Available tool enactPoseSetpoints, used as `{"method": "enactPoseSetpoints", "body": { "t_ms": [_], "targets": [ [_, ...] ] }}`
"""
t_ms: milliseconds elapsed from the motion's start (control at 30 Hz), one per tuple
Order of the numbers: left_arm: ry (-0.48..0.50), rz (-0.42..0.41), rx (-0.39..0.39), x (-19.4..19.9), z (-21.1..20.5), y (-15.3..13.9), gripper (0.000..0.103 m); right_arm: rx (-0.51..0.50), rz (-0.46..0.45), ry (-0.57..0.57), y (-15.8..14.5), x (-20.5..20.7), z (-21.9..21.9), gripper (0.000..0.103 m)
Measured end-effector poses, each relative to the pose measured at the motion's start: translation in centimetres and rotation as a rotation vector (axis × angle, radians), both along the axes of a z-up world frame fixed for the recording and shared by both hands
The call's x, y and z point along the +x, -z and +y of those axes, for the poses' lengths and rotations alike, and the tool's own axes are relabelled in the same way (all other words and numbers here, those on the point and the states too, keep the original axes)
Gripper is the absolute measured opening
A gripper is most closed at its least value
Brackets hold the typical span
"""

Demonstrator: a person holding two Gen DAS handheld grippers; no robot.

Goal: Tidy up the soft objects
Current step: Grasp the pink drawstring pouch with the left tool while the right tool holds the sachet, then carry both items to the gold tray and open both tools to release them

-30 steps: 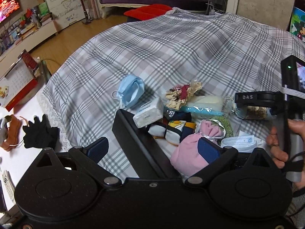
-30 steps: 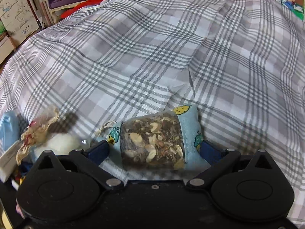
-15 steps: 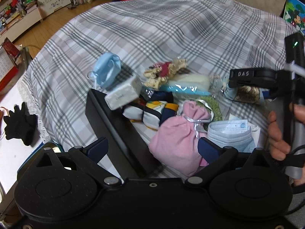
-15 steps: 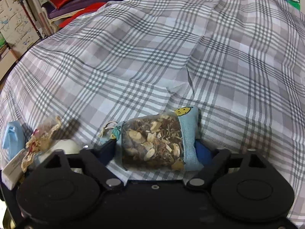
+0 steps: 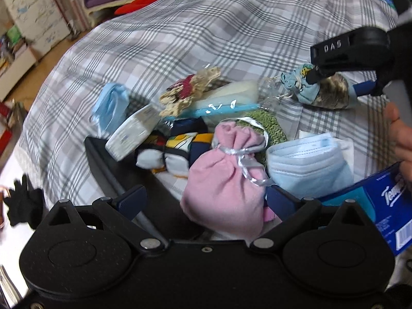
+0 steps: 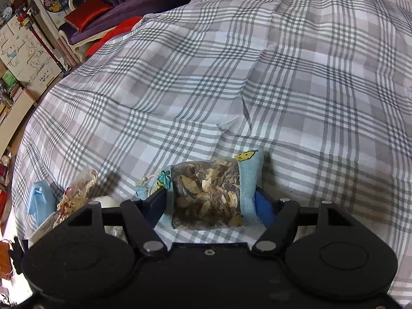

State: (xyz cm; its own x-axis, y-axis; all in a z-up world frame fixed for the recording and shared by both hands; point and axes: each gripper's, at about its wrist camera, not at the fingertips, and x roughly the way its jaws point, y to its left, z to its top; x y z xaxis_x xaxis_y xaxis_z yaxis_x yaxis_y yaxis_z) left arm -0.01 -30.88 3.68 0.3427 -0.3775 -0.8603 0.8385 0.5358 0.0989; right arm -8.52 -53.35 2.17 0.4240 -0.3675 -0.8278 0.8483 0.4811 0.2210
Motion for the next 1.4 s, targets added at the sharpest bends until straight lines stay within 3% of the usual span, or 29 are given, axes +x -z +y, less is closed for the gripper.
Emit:
{"method": "enactPoseSetpoints", "body": {
  "t_ms": [133, 167, 267, 433, 667, 867, 1067, 1400],
  "targets": [
    [0.020, 0.039, 0.028, 0.4, -1.2, 1.4, 0.080, -0.002, -0.011, 0.014, -0.2, -0.5, -0.3, 0.071],
    [0.022, 0.060, 0.034, 0.5, -1.5, 1.8, 0.070, -0.004, -0.011, 0.016, -0.2, -0.6, -0.4, 0.071],
    [0.005, 0.123, 0.024, 1.2, -1.9, 2.6, 0.059, -0.014, -0.008, 0.025, -0.2, -0.9, -0.7, 0.071],
    [-0.029, 0.120, -0.010, 1.2, -1.6, 1.8, 0.056, -0.035, -0.002, 0.038, -0.2, -1.2, -1.0, 0.071],
    [-0.073, 0.096, -0.074, 1.3, -0.7, -1.8, 0.056, -0.069, -0.009, 0.058, -1.1, -1.8, -0.8, 0.071],
    [-0.098, 0.118, -0.143, 0.6, 0.7, -4.8, 0.056, -0.106, -0.046, 0.066, -3.1, -2.8, 0.1, 0.071],
    [-0.145, 0.126, -0.165, 0.0, 2.6, -6.8, 0.056, -0.137, -0.073, 0.061, -5.2, -3.5, 1.3, 0.071],
    [-0.235, 0.142, -0.181, -0.4, 7.1, -7.8, 0.056, -0.231, -0.062, -0.070, -8.2, -3.8, 5.5, 0.071]
  ]
}}
